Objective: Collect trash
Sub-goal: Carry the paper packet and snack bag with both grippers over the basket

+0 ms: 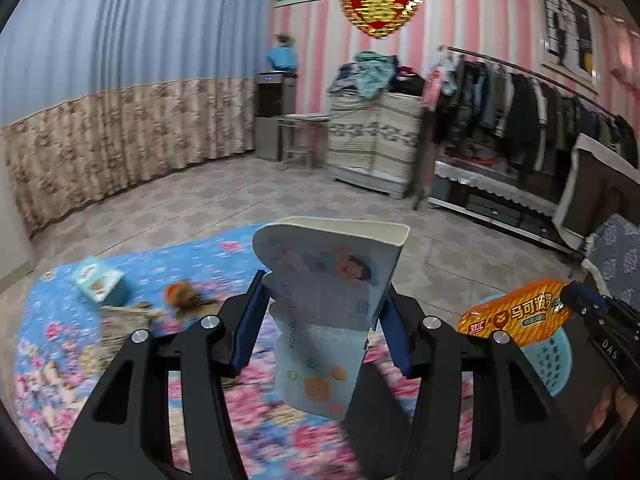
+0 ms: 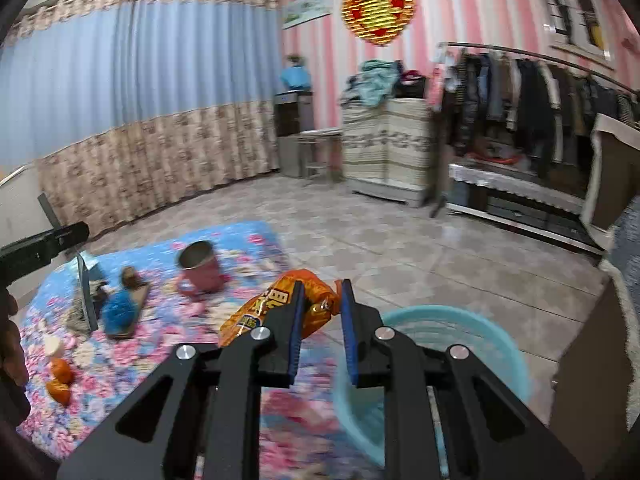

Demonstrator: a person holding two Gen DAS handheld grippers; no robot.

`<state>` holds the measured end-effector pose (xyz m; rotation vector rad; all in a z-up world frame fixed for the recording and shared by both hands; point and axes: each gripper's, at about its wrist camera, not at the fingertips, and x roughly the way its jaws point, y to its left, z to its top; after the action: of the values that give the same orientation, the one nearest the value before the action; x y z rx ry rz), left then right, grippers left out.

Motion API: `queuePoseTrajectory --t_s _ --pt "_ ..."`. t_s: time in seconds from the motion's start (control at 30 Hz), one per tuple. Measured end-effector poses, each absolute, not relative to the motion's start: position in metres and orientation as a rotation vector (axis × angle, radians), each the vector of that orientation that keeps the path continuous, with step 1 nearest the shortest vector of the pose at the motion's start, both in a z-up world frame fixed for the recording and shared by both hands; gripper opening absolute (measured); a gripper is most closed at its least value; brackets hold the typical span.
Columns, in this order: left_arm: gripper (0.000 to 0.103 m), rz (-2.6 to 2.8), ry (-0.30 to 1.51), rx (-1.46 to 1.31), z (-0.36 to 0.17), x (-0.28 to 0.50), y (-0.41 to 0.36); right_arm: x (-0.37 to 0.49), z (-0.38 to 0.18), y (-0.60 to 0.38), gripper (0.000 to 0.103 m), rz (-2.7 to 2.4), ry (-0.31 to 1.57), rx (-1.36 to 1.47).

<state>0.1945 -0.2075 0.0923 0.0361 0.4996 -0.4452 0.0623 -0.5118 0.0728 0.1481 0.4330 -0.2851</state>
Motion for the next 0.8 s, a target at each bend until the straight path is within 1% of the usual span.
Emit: queuePoseTrajectory --t_s 0.17,0.33,0.5,0.67,0.8 --pt "0.052 -0.535 0.542 0.029 0.088 0.196 -0.256 0.042 0.077 -0.555 0.018 -0.38 0.417 0.168" --pt "0.052 -0.595 0.536 0.076 0.082 0.191 -0.304 0.027 0.075 -0.588 0.018 -0.449 0.416 0.187" --pt "0.052 -0.655 0.555 0.089 0.079 0.197 -0.338 0.02 0.066 -0.609 0.018 -0.503 0.429 0.191" --pt "0.052 -0.689 0.534 0.124 0.07 0.192 -0.376 0.018 0.059 -0.625 0.018 -0.537 0.438 0.197" --pt "0.052 -0.738 0.552 0.146 0.054 0.184 -0.403 0.014 0.053 -0.637 0.018 -0.562 0.446 0.201"
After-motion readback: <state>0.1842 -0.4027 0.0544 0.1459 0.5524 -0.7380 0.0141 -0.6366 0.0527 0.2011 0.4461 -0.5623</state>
